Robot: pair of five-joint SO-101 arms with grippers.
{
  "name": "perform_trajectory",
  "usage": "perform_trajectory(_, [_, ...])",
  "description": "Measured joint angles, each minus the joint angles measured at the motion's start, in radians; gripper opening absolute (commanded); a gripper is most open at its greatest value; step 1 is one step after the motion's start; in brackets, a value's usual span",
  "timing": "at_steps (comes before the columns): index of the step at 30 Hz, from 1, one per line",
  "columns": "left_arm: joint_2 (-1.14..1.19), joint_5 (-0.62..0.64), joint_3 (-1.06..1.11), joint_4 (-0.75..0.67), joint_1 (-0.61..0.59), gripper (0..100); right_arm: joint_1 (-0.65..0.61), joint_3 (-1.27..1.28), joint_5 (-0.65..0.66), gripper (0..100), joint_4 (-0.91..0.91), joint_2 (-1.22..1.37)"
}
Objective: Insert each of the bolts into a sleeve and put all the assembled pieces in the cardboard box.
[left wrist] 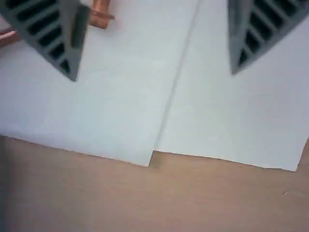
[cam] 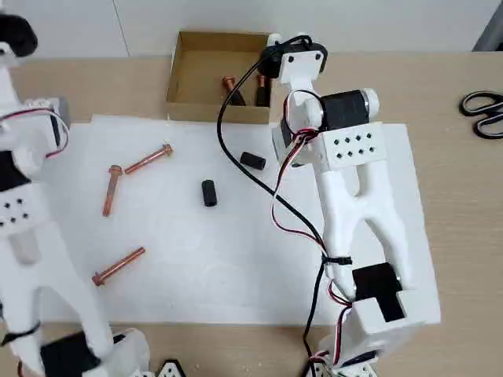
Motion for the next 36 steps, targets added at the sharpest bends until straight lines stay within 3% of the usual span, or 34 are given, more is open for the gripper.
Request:
perform_trajectory(5, [-0.026,0.000,0.087,-0.015,0.000,19,0.000,0.000,0.000,0.3,0.000,0.000])
perform_trajectory(9, [-0.009,-0.002,0.089,0.049,0.000,19,0.000,0.000,0.000,0.3,0.000,0.000])
perform_trajectory(19, [0.160,-0.224,0.089,0.318,0.000,19,0.000,0.000,0.000,0.3,0.000,0.000])
perform_trajectory(23, [0.227,-0.255,0.089,0.364,0.029,19,0.000,0.000,0.000,0.3,0.000,0.000])
perform_trajectory(36, [0.491,-0.261,0.063,0.256,0.043,19,0.000,0.000,0.000,0.3,0.000,0.000])
